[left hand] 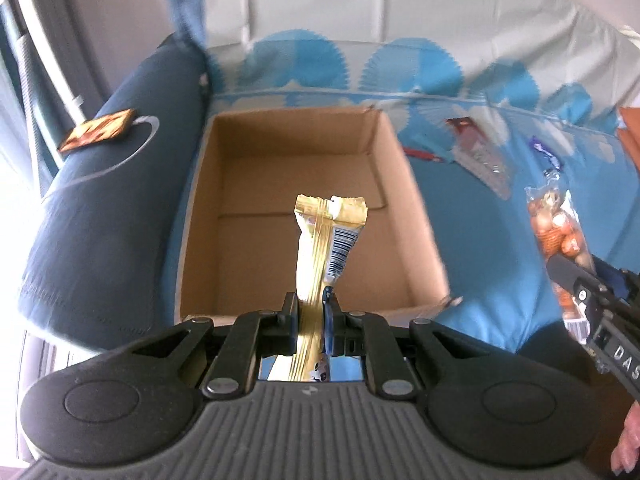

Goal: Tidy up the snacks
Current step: 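Carry the wafer bar and peanut bag over the cardboard box with both tools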

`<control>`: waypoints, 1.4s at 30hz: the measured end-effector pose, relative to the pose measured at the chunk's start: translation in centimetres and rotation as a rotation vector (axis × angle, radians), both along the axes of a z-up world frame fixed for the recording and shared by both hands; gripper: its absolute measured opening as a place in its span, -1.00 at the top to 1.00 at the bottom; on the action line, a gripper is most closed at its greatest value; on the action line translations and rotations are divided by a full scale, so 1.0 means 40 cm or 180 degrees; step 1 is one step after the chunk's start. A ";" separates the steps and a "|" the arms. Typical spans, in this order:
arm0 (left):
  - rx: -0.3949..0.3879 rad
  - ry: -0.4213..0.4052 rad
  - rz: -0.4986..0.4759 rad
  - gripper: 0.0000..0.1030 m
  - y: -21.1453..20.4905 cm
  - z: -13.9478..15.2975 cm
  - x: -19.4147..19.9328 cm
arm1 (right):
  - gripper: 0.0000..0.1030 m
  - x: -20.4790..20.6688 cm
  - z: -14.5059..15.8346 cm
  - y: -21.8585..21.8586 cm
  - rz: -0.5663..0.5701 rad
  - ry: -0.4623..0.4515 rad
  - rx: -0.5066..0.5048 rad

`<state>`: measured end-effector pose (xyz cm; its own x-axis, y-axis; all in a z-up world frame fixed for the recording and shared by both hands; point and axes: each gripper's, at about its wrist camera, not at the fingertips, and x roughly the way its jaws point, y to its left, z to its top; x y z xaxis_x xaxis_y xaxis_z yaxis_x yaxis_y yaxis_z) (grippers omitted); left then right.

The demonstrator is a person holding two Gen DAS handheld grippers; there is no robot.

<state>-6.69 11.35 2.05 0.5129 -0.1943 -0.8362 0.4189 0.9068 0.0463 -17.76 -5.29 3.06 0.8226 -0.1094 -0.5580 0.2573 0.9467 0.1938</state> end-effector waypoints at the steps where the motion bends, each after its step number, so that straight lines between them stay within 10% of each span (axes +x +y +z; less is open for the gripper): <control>1: -0.0022 0.0010 0.0037 0.74 0.021 -0.002 -0.004 | 0.35 0.002 -0.001 0.020 0.0062 0.0028 -0.0009; 42: -0.0269 0.0064 0.0071 0.74 0.107 -0.032 0.005 | 0.38 0.056 -0.021 0.159 0.0414 0.0328 -0.0337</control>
